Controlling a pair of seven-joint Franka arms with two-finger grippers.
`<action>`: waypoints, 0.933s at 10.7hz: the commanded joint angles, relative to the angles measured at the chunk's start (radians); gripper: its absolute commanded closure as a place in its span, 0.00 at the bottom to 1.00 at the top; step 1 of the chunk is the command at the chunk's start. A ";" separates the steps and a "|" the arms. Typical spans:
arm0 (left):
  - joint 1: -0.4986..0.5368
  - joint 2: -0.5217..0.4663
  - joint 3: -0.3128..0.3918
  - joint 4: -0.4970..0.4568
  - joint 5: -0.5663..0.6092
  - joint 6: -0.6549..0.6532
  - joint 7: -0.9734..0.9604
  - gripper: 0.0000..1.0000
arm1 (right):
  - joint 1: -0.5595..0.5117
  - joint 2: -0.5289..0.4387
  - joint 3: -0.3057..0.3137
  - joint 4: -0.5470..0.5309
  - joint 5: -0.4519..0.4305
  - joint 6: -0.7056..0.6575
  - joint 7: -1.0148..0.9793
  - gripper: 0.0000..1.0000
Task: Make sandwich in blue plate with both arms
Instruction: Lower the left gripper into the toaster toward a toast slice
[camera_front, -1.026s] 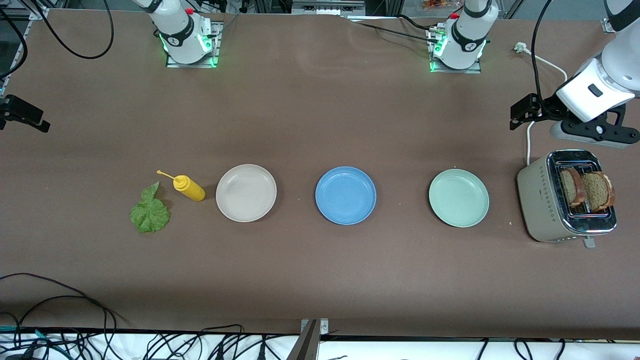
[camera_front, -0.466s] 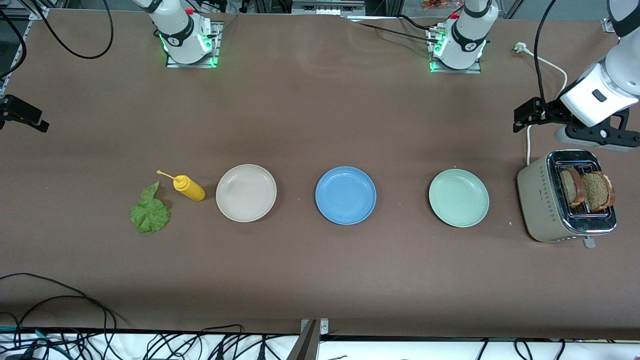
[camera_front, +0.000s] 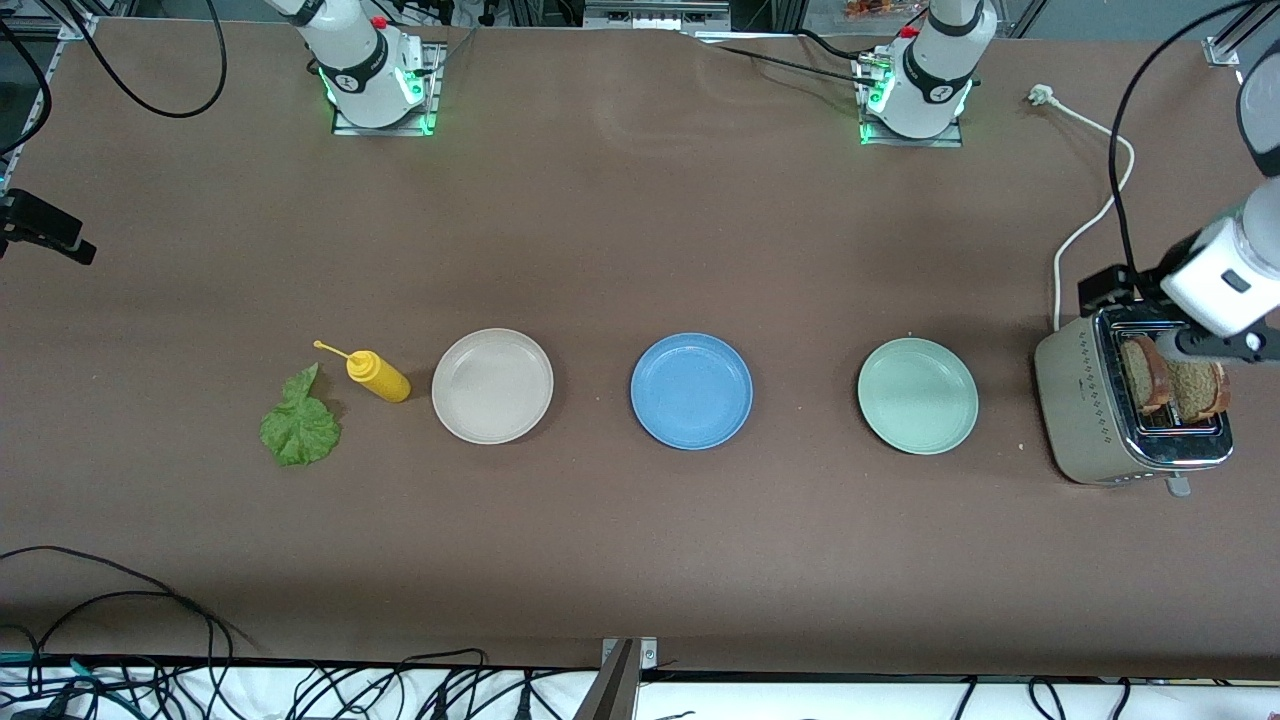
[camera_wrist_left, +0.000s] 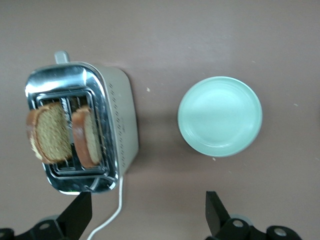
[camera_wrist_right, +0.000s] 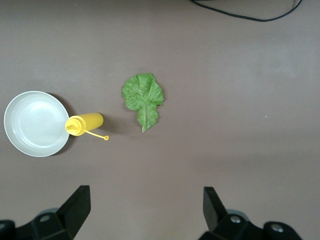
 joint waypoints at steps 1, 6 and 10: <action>0.079 0.148 -0.005 0.118 0.034 0.090 0.018 0.00 | 0.004 0.006 0.001 0.022 -0.004 -0.023 -0.006 0.00; 0.194 0.226 -0.007 0.063 -0.018 0.181 0.032 0.00 | 0.007 0.008 0.001 0.022 -0.005 -0.027 -0.006 0.00; 0.230 0.268 -0.008 -0.026 -0.014 0.239 0.070 0.01 | 0.007 0.008 0.001 0.022 -0.005 -0.026 -0.006 0.00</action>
